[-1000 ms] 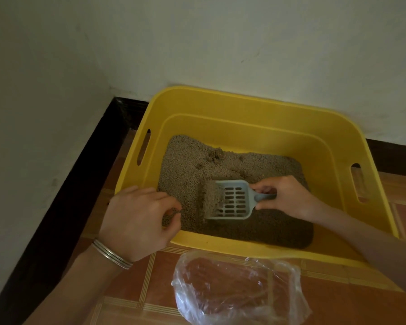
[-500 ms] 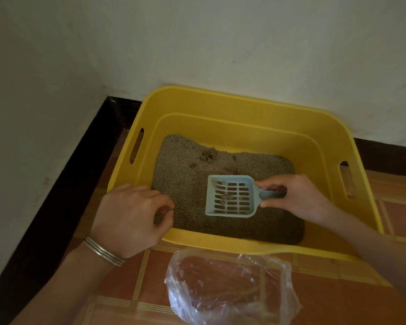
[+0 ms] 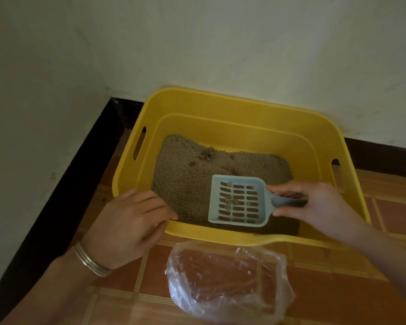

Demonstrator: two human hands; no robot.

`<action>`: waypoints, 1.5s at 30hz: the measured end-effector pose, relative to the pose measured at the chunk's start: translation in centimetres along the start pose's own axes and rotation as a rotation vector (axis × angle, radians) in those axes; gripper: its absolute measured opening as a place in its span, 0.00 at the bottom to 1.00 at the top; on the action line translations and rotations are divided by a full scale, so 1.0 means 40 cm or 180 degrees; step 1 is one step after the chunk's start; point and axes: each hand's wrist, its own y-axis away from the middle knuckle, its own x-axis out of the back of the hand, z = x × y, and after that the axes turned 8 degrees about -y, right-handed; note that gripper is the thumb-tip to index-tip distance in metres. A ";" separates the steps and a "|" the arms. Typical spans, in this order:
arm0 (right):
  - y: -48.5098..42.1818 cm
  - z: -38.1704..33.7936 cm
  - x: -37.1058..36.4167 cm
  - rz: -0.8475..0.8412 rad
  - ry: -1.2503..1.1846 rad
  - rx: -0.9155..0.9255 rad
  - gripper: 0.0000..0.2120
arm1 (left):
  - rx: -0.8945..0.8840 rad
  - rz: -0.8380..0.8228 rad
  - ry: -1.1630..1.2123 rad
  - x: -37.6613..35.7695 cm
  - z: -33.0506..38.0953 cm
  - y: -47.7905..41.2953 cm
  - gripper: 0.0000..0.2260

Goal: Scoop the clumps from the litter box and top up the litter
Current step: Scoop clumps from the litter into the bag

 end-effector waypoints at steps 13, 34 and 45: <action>0.226 -0.041 -0.042 -0.0247 0.0254 0.0310 0.34 | 0.0025 -0.0018 0.0117 -0.082 0.126 0.081 0.11; 0.242 0.090 -0.253 0.0578 0.2162 0.1682 0.13 | -0.0690 -0.0331 0.0059 -0.167 0.098 0.127 0.18; 0.241 0.130 -0.258 0.0625 0.2500 0.2162 0.17 | -0.0673 -0.0372 -0.0220 -0.170 0.091 0.128 0.21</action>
